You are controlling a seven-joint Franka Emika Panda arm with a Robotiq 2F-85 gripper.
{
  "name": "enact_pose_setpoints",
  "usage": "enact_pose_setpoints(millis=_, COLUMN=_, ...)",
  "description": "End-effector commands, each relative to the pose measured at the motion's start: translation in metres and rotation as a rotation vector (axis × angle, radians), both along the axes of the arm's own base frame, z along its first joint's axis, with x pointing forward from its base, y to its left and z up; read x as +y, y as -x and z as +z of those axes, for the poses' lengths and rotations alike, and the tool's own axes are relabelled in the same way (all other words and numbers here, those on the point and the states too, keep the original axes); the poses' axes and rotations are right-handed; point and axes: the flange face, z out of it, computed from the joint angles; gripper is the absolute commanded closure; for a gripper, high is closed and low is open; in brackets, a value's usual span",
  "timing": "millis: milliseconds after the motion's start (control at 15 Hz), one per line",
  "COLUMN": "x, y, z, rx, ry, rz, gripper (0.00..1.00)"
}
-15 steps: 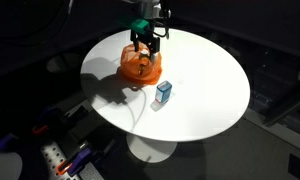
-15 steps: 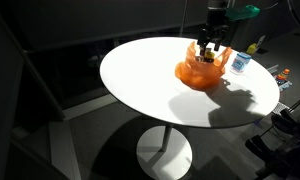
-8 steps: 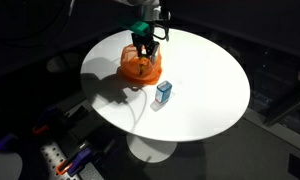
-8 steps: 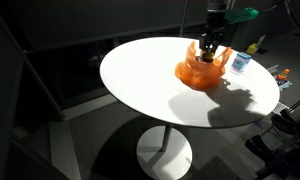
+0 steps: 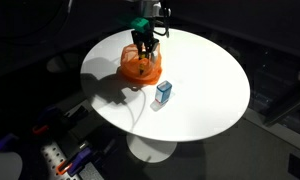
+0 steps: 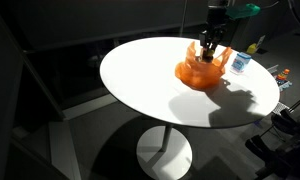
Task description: Remove the syrup bottle from the plastic bag
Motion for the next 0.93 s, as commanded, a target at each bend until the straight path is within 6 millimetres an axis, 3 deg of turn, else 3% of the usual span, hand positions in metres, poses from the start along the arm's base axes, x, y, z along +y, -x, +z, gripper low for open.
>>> enact_pose_setpoints(millis=0, x=0.005, y=0.007, z=0.043, rx=0.002, ry=0.0, rz=0.034, gripper=0.8)
enact_pose_setpoints(millis=267, x=-0.005, y=0.012, z=0.094, rx=-0.024, ry=0.012, rz=0.003, gripper=0.8)
enact_pose_setpoints(millis=533, x=-0.032, y=0.012, z=0.147, rx=-0.102, ry=0.015, rz=-0.055, gripper=0.8)
enact_pose_setpoints(millis=667, x=-0.052, y=0.01, z=0.164, rx=-0.138, ry=0.019, rz=-0.096, gripper=0.8)
enact_pose_setpoints(millis=867, x=-0.083, y=0.008, z=0.17, rx=-0.16, ry=0.016, rz=-0.147, gripper=0.8)
